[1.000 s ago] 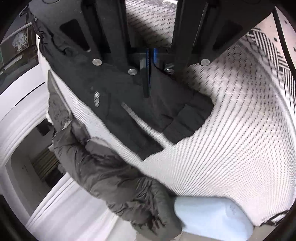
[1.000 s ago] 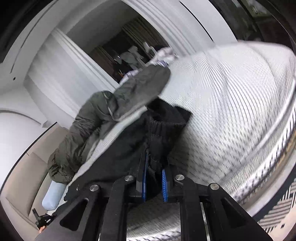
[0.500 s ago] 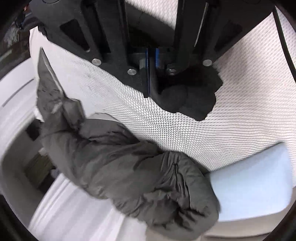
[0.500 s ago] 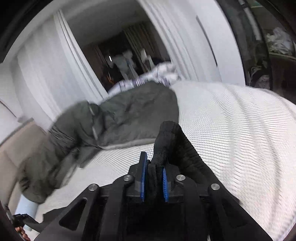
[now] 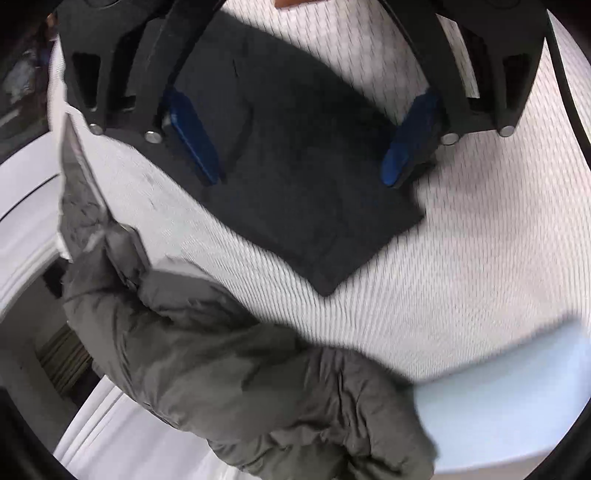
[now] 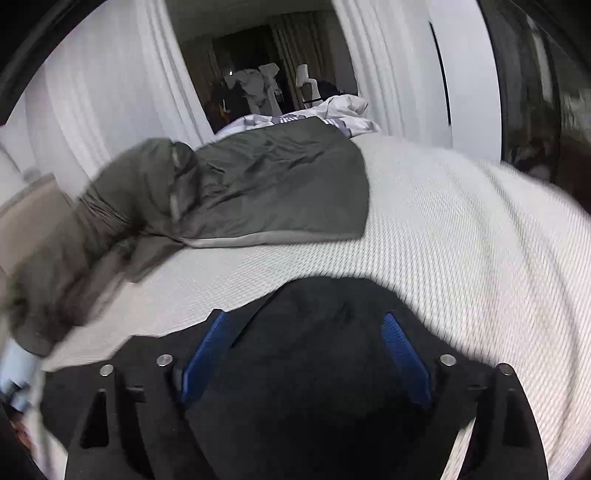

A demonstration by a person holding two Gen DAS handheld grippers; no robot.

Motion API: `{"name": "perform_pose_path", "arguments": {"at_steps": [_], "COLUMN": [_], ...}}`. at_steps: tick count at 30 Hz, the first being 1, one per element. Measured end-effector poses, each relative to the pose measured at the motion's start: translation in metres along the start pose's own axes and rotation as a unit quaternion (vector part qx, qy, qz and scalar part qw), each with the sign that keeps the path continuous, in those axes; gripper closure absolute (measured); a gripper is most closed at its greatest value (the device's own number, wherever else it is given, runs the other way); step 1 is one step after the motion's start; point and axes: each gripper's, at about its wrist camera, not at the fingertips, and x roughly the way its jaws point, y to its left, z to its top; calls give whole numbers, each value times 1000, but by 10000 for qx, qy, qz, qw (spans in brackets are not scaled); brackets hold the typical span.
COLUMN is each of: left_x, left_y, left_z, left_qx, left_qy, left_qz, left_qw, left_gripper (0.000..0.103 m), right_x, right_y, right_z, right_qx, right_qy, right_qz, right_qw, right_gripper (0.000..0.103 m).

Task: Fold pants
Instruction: 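Fold the pants leg over with the right gripper and smooth with the left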

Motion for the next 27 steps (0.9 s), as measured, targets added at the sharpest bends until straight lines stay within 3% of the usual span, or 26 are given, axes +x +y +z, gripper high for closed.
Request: {"name": "perform_pose_path", "arguments": {"at_steps": [3, 6, 10, 14, 16, 17, 18, 21, 24, 25, 27], "left_x": [-4, 8, 16, 24, 26, 29, 27, 11, -12, -9, 3], "left_y": [-1, -25, -42, -53, -55, -58, -57, -48, -45, -48, -45], "left_z": [-46, -77, -106, -118, -120, -121, -121, -121, -121, -122, -124], "left_qx": [-206, 69, -30, -51, 22, 80, 144, 99, 379, 623, 653], "left_qy": [379, 887, 1128, 837, 681, 590, 471, 269, 40, 11, 256], "left_qz": [-532, -718, -909, -626, -437, -254, -124, -368, -343, -173, 89], "left_qw": [9977, 9934, 9894, 9945, 9967, 9979, 9987, 9989, 9987, 9979, 9975], "left_gripper": [35, 42, 42, 44, 65, 86, 97, 100, 100, 100, 99], "right_x": [-25, -45, -50, -41, -36, -36, -37, -39, -47, -49, -50], "right_y": [-5, -9, -19, -36, -44, -48, -53, -62, -77, -84, -92], "right_z": [-22, -49, -80, -94, -96, -97, -98, -96, -96, -96, -96], "right_qx": [260, 465, 536, 853, 955, 984, 988, 981, 1070, 1132, 1249], "right_qy": [172, 150, 452, 691, 797, 826, 830, 793, 748, 748, 758], "right_qz": [229, 484, 619, 615, 551, 531, 524, 418, 315, 263, 215], "right_qw": [9993, 9976, 9956, 9921, 9907, 9903, 9903, 9911, 9909, 9904, 9890], "right_gripper": [14, 12, 12, 12, 12, 12, 12, 12, 12, 12, 12]}}
